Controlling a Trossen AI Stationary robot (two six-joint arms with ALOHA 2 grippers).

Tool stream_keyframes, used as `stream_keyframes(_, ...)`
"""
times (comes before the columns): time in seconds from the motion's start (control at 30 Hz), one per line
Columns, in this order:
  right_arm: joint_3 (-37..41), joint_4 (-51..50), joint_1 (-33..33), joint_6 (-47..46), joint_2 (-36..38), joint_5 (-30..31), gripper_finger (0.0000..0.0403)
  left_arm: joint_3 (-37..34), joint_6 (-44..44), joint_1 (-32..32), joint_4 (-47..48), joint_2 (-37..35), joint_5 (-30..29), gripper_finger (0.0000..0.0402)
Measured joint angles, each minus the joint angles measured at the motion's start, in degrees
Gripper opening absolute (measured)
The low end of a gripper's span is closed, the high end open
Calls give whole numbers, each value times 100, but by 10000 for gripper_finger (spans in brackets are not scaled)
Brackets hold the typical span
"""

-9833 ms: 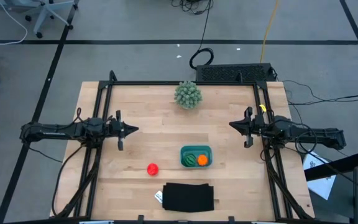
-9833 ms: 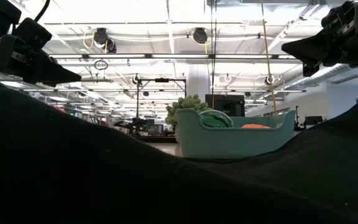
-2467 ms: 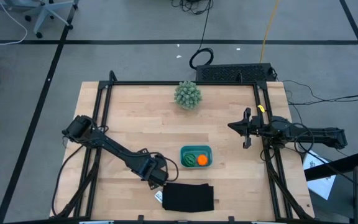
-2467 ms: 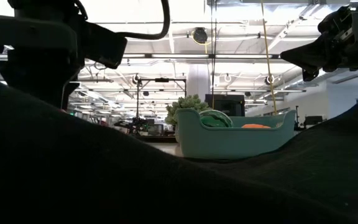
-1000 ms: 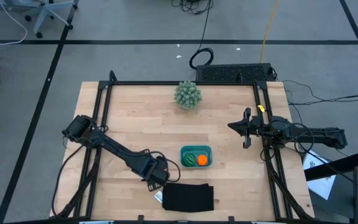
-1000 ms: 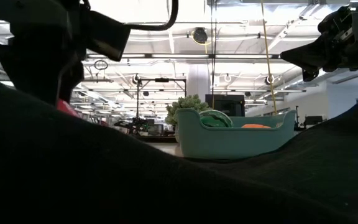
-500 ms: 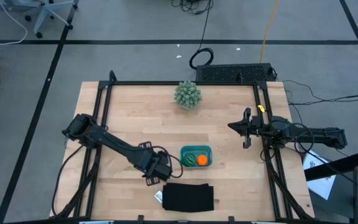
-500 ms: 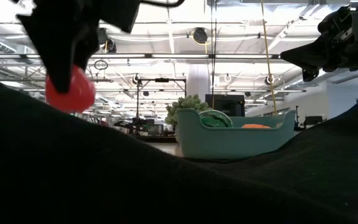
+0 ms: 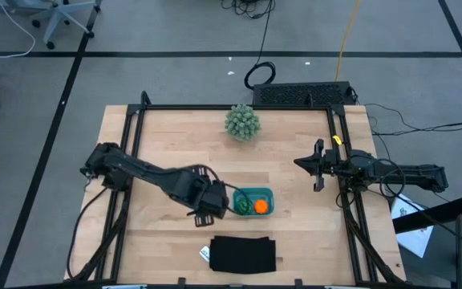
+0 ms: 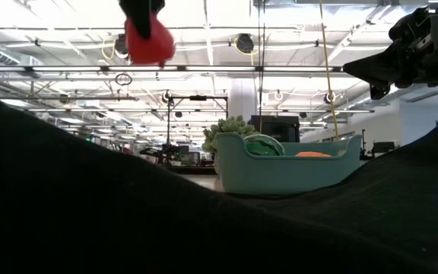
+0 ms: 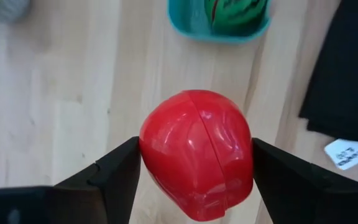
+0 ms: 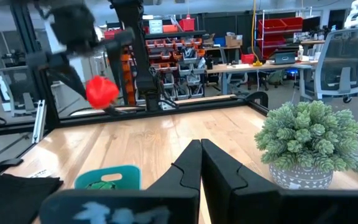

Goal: Pick and placing Produce into tupperware
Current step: Put the apple into the blue bin

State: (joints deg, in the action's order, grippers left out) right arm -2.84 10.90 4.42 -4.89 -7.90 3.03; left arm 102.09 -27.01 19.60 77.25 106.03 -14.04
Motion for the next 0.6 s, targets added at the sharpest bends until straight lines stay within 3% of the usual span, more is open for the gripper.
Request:
stream_keyframes(0.33,1,-4,0,0,-2,0,0,141,212,-408,53,-1066,-343,273)
stream_keyframes(0.6,0,-14,1,-28,-4,-2,0,141,868,-666,-153,-1575,-477,273)
